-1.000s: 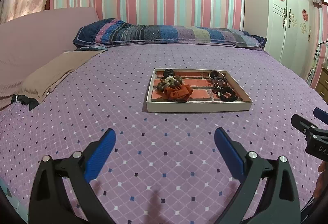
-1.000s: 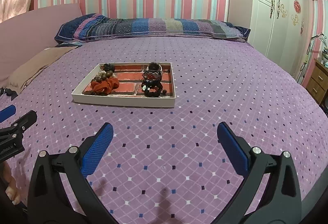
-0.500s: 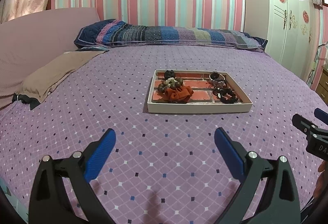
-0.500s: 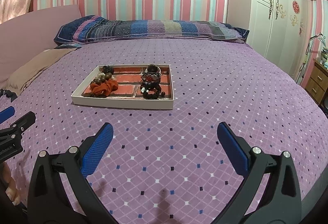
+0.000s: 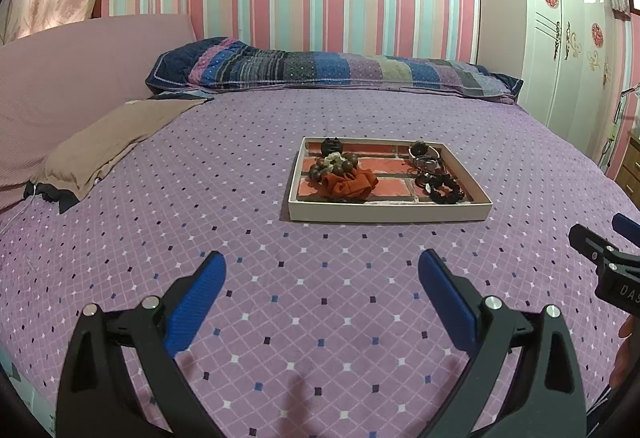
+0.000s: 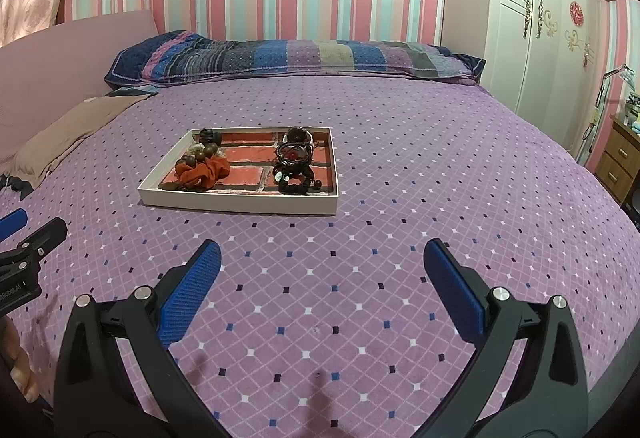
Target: Organize jewelry
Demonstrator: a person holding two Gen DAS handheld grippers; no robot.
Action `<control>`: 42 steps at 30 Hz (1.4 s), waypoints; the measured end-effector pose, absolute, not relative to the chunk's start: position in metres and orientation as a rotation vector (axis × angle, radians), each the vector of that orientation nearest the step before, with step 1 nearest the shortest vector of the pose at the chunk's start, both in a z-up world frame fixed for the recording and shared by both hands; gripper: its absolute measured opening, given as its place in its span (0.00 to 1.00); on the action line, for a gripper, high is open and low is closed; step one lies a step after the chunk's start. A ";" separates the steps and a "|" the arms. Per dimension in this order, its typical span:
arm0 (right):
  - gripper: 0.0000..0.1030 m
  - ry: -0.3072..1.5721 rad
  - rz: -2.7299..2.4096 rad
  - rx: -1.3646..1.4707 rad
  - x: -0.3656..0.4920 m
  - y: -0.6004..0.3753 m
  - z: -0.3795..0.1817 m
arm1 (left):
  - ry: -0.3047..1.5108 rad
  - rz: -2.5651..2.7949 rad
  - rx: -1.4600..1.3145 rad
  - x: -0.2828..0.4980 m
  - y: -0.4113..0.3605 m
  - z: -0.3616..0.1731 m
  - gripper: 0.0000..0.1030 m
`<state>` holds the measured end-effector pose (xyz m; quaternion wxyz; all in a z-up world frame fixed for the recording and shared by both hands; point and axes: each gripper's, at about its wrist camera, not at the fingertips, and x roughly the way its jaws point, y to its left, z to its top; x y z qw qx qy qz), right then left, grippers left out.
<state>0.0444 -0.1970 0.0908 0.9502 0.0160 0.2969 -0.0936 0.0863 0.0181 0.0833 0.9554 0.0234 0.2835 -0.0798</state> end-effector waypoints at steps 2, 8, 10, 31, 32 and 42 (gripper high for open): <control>0.96 0.603 -0.193 0.030 0.044 -0.197 0.091 | 0.574 -0.162 0.050 0.086 0.018 0.084 0.92; 0.96 0.597 -0.199 0.026 0.046 -0.197 0.093 | 0.566 -0.160 0.047 0.086 0.020 0.086 0.92; 0.96 0.598 -0.199 0.026 0.047 -0.197 0.093 | 0.564 -0.160 0.049 0.085 0.019 0.087 0.92; 0.96 0.598 -0.199 0.025 0.046 -0.198 0.092 | 0.572 -0.147 0.054 0.087 0.021 0.086 0.92; 0.96 0.598 -0.199 0.025 0.046 -0.198 0.093 | 0.573 -0.147 0.054 0.088 0.021 0.086 0.92; 0.96 0.598 -0.199 0.027 0.046 -0.199 0.090 | 0.570 -0.144 0.061 0.088 0.020 0.084 0.92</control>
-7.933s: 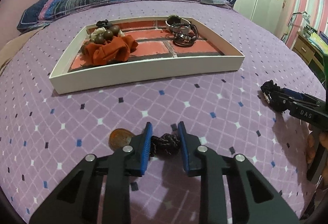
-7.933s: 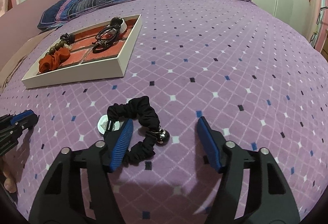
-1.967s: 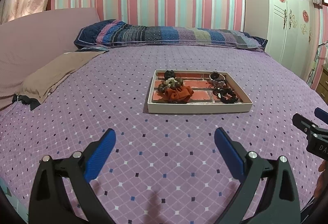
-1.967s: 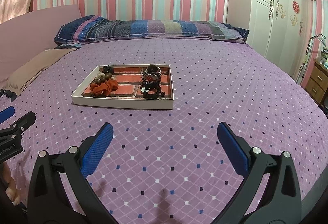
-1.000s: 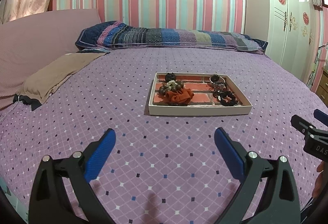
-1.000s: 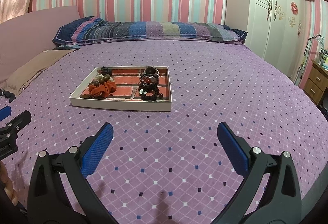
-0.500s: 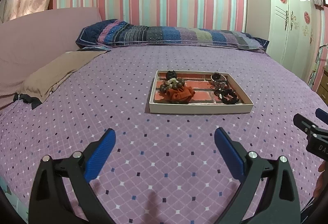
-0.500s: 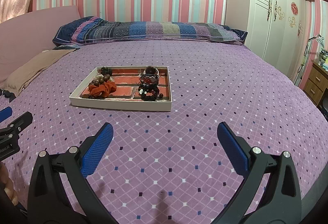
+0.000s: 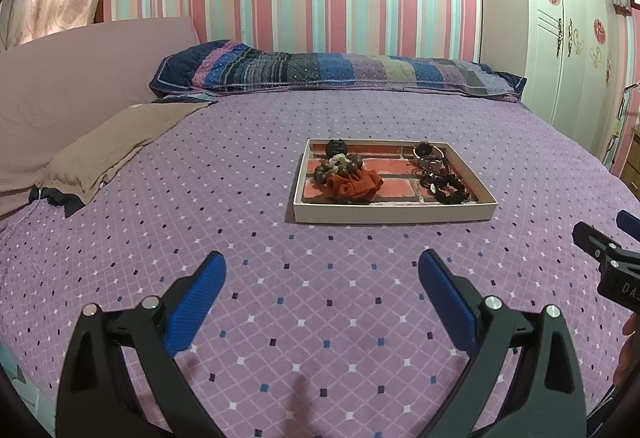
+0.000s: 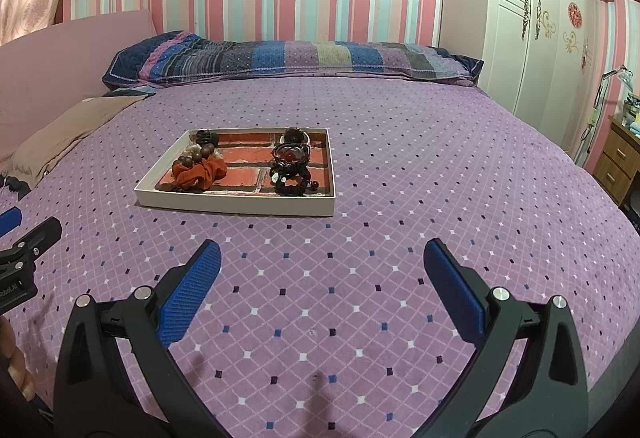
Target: Organize jewelry
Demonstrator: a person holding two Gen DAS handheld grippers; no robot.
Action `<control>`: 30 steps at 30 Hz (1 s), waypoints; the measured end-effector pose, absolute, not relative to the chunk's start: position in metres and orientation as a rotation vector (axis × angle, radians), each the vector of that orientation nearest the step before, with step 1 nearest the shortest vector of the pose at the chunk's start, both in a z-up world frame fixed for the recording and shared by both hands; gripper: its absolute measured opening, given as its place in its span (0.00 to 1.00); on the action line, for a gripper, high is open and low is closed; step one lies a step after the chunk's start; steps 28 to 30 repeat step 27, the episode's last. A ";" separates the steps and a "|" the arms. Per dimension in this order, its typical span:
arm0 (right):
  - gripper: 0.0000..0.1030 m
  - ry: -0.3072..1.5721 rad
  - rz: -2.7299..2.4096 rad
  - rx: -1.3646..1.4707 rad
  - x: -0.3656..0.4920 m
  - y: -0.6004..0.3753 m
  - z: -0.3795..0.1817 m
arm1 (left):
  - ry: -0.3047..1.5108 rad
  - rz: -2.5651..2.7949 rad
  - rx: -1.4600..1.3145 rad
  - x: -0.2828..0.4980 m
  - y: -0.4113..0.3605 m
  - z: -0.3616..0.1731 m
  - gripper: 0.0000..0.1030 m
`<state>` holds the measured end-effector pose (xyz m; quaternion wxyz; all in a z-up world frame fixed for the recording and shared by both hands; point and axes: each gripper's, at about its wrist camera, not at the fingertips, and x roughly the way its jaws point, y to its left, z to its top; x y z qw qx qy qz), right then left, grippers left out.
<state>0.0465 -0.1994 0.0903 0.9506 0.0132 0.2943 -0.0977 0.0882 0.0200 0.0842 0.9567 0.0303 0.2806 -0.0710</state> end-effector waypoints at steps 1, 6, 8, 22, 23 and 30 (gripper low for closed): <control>0.96 0.598 -0.199 0.026 0.047 -0.199 0.090 | 0.568 -0.143 0.063 0.089 0.020 0.084 0.92; 0.96 0.600 -0.198 0.025 0.047 -0.199 0.089 | 0.566 -0.137 0.061 0.090 0.021 0.083 0.92; 0.96 0.599 -0.199 0.024 0.047 -0.199 0.089 | 0.564 -0.136 0.063 0.089 0.021 0.083 0.92; 0.96 0.610 -0.193 0.021 0.051 -0.199 0.085 | 0.576 -0.135 0.084 0.090 0.019 0.079 0.92; 0.96 0.610 -0.194 0.021 0.051 -0.199 0.085 | 0.578 -0.134 0.083 0.091 0.019 0.078 0.92; 0.96 0.614 -0.196 0.021 0.052 -0.200 0.082 | 0.575 -0.127 0.093 0.091 0.017 0.077 0.92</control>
